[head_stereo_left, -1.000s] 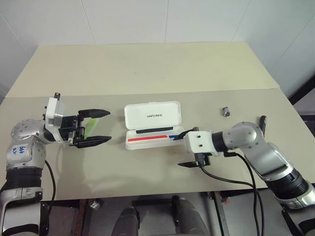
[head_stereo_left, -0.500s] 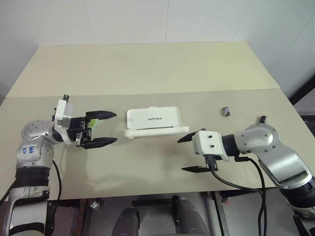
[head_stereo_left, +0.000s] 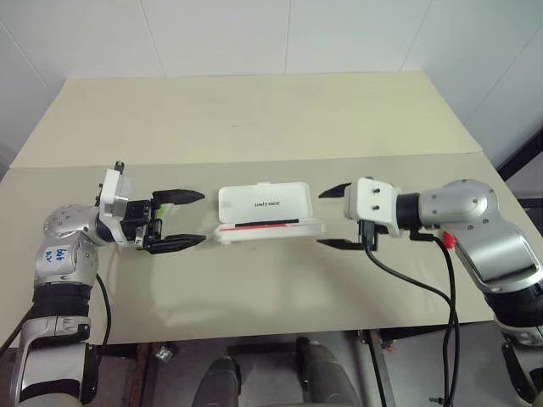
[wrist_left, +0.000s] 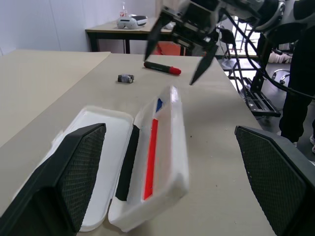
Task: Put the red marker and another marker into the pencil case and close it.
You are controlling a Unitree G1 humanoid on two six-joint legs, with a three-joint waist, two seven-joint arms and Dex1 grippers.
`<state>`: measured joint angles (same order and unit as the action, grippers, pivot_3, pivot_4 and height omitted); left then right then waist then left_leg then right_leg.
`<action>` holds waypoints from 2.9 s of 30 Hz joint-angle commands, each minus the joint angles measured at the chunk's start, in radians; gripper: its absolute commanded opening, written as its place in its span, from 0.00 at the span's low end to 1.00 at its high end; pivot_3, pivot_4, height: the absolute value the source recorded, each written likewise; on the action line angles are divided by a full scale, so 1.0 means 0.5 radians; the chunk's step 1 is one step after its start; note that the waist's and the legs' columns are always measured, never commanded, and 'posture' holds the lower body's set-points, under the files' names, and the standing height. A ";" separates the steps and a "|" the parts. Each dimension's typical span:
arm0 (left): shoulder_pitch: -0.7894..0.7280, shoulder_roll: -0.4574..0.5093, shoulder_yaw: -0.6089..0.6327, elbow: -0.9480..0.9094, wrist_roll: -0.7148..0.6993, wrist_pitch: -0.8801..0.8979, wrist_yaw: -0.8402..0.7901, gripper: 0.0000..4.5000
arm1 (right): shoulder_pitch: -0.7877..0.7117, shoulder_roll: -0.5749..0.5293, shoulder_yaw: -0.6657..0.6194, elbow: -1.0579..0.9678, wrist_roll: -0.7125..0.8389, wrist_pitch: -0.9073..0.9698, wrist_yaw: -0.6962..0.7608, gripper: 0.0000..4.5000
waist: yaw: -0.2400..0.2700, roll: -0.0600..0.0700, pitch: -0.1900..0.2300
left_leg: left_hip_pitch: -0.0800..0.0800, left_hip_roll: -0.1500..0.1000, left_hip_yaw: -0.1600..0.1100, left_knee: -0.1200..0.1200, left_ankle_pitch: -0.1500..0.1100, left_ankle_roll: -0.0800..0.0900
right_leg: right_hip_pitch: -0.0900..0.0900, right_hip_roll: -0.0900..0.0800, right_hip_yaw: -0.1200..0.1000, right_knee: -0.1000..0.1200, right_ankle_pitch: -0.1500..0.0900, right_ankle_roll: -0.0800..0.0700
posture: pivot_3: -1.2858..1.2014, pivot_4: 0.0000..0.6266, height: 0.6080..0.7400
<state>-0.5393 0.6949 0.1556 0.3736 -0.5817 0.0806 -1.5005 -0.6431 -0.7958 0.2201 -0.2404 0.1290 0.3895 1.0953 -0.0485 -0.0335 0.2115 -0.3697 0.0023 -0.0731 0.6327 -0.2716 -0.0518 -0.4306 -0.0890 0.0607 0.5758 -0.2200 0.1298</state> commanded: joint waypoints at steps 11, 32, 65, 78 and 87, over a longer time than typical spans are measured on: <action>-0.003 -0.004 0.006 -0.041 0.000 -0.027 -0.063 1.00 | 0.229 0.087 0.300 -0.138 0.014 0.040 0.200 0.99 | 0.011 0.001 0.000 | -0.001 0.000 0.000 -0.001 -0.003 0.000 | -0.001 0.000 -0.001 -0.001 0.009 0.016 | 0.52 0.24 1.00; 0.049 -0.031 -0.019 -0.088 0.027 -0.041 -0.050 1.00 | 0.312 -0.169 0.012 -0.320 0.022 0.090 0.224 0.99 | 0.039 0.001 0.000 | -0.001 0.000 0.000 0.001 -0.003 0.000 | 0.000 0.000 -0.001 0.000 0.004 0.007 | 0.52 0.24 1.00; 0.127 -0.114 0.003 -0.128 0.010 -0.046 -0.027 1.00 | 0.182 -0.021 -1.085 0.625 -0.122 1.351 -1.380 0.99 | 0.036 0.003 0.001 | 0.000 -0.001 0.001 0.001 -0.003 0.001 | 0.001 -0.002 0.001 -0.002 -0.003 -0.006 | 0.52 0.24 1.00; 0.126 -0.121 0.000 -0.141 0.023 -0.040 -0.012 1.00 | 0.084 0.179 -1.194 0.955 0.003 1.436 -1.553 0.99 | 0.034 0.005 0.002 | 0.000 -0.001 0.002 0.000 -0.002 0.002 | 0.001 -0.001 0.002 -0.001 0.002 0.004 | 0.52 0.24 1.00; 0.139 -0.109 0.012 -0.151 0.024 -0.040 0.000 1.00 | 0.023 0.200 -1.140 1.055 0.002 1.397 -1.655 0.57 | 0.040 0.004 0.002 | 0.001 -0.001 0.002 0.002 -0.002 0.003 | 0.004 -0.001 0.002 -0.002 0.002 0.004 | 0.52 0.24 1.00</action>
<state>-0.4659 0.6314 0.1453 0.3255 -0.5652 0.0703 -1.4991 -0.6200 -0.6920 -0.3429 0.2921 0.1375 1.0981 0.2907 -0.0285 -0.0313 0.2124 -0.3698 0.0014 -0.0723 0.6343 -0.2726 -0.0505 -0.4287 -0.0897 0.0616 0.5746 -0.2188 0.1317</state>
